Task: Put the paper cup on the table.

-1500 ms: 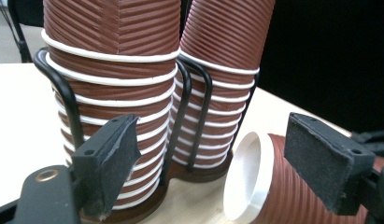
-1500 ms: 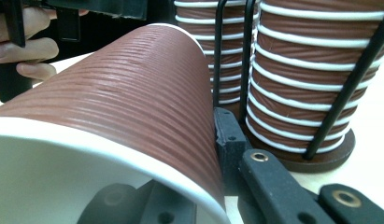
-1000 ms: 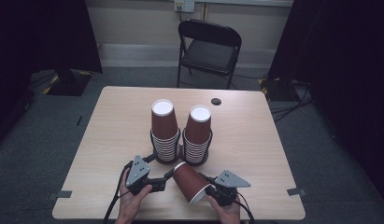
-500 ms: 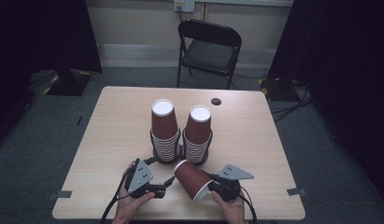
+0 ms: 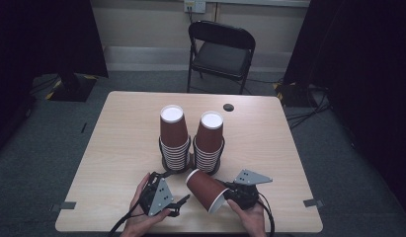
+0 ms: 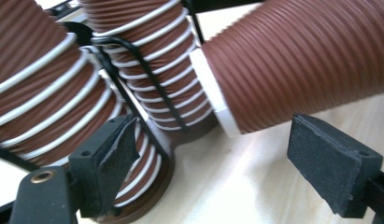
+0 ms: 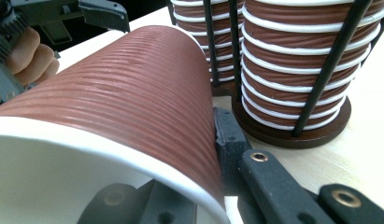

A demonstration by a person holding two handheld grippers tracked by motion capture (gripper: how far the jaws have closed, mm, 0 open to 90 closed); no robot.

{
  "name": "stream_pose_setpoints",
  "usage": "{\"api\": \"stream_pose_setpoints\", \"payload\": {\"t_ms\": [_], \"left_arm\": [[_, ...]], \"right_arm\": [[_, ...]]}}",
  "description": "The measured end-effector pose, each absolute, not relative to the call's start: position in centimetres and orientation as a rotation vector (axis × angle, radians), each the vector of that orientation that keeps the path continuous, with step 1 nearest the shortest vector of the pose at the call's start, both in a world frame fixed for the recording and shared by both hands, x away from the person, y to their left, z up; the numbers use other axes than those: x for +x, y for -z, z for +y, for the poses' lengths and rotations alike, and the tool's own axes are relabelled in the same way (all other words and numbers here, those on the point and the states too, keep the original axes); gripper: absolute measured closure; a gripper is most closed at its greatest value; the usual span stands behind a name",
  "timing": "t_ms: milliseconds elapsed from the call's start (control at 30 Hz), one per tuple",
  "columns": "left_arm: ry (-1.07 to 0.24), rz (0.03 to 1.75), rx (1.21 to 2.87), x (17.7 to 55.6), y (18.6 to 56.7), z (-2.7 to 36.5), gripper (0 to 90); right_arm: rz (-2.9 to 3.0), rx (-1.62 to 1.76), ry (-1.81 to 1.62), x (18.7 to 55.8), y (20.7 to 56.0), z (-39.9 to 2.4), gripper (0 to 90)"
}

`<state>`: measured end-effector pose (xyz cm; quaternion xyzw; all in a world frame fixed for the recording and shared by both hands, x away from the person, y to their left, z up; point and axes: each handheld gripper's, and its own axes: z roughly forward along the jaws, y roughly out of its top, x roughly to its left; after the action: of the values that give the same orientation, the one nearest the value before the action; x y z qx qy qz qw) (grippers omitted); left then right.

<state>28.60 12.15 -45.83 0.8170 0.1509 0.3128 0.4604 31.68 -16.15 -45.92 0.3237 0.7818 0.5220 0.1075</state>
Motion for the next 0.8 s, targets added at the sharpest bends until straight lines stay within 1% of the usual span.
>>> {"api": "stream_pose_setpoints", "payload": {"t_ms": [100,233,633,700,800], "left_arm": [[-0.779,0.336,2.05,28.3,45.9,11.5,15.7],[-0.772,0.331,2.056,28.0,45.9,11.0,15.7],[-0.954,0.296,2.113,27.1,46.7,9.1,15.8],[-0.961,0.268,2.121,27.0,46.6,8.9,14.1],[-0.998,0.247,2.139,26.9,46.7,8.5,14.5]], "right_arm": [[2.303,0.97,-1.541,31.9,45.5,-16.4,86.5],[2.343,0.979,-1.528,32.2,45.1,-16.4,86.5],[2.474,1.021,-1.47,33.0,44.5,-15.6,86.6],[2.49,1.035,-1.455,33.0,44.6,-15.4,86.6],[2.501,1.045,-1.451,33.0,44.6,-15.3,86.6]]}}
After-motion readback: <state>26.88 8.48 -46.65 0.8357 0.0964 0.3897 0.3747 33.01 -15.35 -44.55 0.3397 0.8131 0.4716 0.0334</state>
